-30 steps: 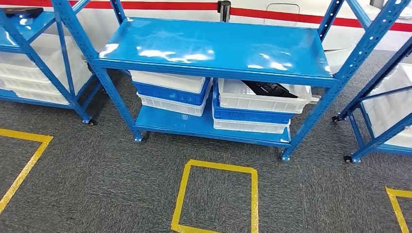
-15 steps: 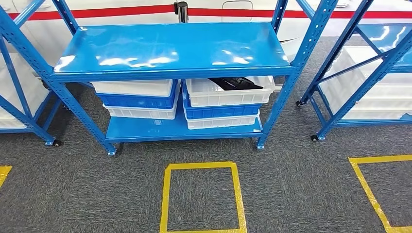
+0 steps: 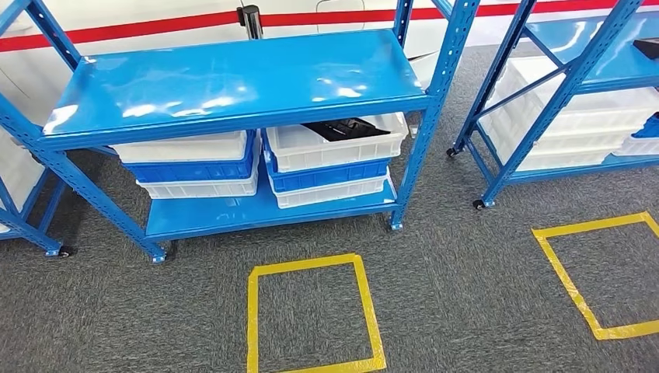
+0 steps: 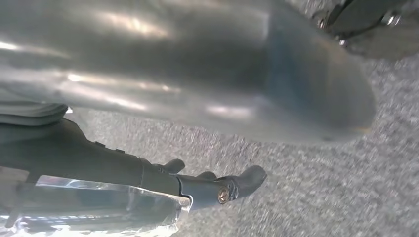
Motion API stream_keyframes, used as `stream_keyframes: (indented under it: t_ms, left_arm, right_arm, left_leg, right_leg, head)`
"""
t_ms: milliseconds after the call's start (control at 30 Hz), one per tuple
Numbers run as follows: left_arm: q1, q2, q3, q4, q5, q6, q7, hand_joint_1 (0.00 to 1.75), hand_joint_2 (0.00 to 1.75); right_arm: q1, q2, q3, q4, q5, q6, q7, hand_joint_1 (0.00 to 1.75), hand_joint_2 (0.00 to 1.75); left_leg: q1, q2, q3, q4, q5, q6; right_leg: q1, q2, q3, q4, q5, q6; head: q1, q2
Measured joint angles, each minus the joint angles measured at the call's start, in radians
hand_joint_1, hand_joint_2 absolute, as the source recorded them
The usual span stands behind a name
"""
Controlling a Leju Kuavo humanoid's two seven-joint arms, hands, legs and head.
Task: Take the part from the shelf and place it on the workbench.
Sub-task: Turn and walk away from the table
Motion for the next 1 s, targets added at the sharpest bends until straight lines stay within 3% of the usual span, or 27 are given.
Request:
stream_keyframes:
  t_ms: [100,200,333,367,467,500,1000]
  left_arm:
    - [-0.001,-0.005,-0.003,0.0,-0.002,-0.003,0.016,0.0,1.75]
    - [0.006,-0.007,0.009,-0.005,-0.023,-0.021,0.046,0.0,1.75]
    - [0.033,-0.009,0.065,-0.029,-0.094,-0.067,0.105,0.0,1.75]
    - [0.04,-0.009,0.08,-0.036,-0.113,-0.078,0.119,0.0,1.31]
    - [0.061,-0.009,0.131,-0.06,-0.172,-0.115,0.165,0.0,0.0]
    - [0.069,-0.009,0.148,-0.068,-0.191,-0.127,0.179,0.0,0.0]
    - [0.174,0.001,0.41,-0.191,-0.478,-0.302,0.403,0.0,0.0]
  right_arm:
    - [0.0,0.0,0.001,0.0,0.002,0.005,0.001,0.0,1.75]
    - [0.007,-0.002,-0.005,-0.004,-0.019,0.048,0.007,0.0,1.75]
    - [0.037,-0.007,-0.031,-0.024,-0.049,0.097,-0.005,0.0,1.75]
    - [0.044,-0.009,-0.039,-0.03,-0.055,0.105,-0.011,0.0,1.75]
    - [0.065,-0.015,-0.063,-0.051,-0.074,0.132,-0.031,0.0,0.44]
    - [0.072,-0.017,-0.072,-0.059,-0.08,0.14,-0.037,0.0,0.0]
    - [0.175,-0.043,-0.2,-0.177,-0.171,0.265,-0.142,0.0,0.0]
  left_leg:
    - [0.004,0.0,0.002,-0.005,0.003,-0.005]
    - [0.006,0.0,0.005,-0.009,0.004,-0.011]
    - [0.009,0.0,0.005,-0.012,0.004,-0.039]
    - [0.009,0.0,0.005,-0.013,0.004,-0.043]
    - [0.008,0.0,0.006,-0.013,0.002,-0.048]
    - [0.008,0.0,0.007,-0.012,0.002,-0.048]
    - [0.002,0.0,0.007,-0.01,0.001,-0.048]
  right_leg:
    - [0.005,0.001,0.0,0.0,0.0,-0.003]
    - [0.008,0.001,0.0,0.001,-0.002,-0.006]
    - [0.011,0.001,0.0,0.002,-0.003,-0.008]
    - [0.012,0.001,-0.001,0.002,-0.003,-0.008]
    - [0.013,0.0,0.0,0.002,-0.003,-0.008]
    - [0.013,0.0,0.0,0.002,-0.003,-0.008]
    - [0.006,0.0,0.001,0.002,-0.003,-0.008]
  head:
    - [0.0,0.0]
    - [0.0,0.0]
    - [0.0,0.0]
    - [0.0,0.0]
    - [0.0,0.0]
    - [0.0,0.0]
    - [0.0,0.0]
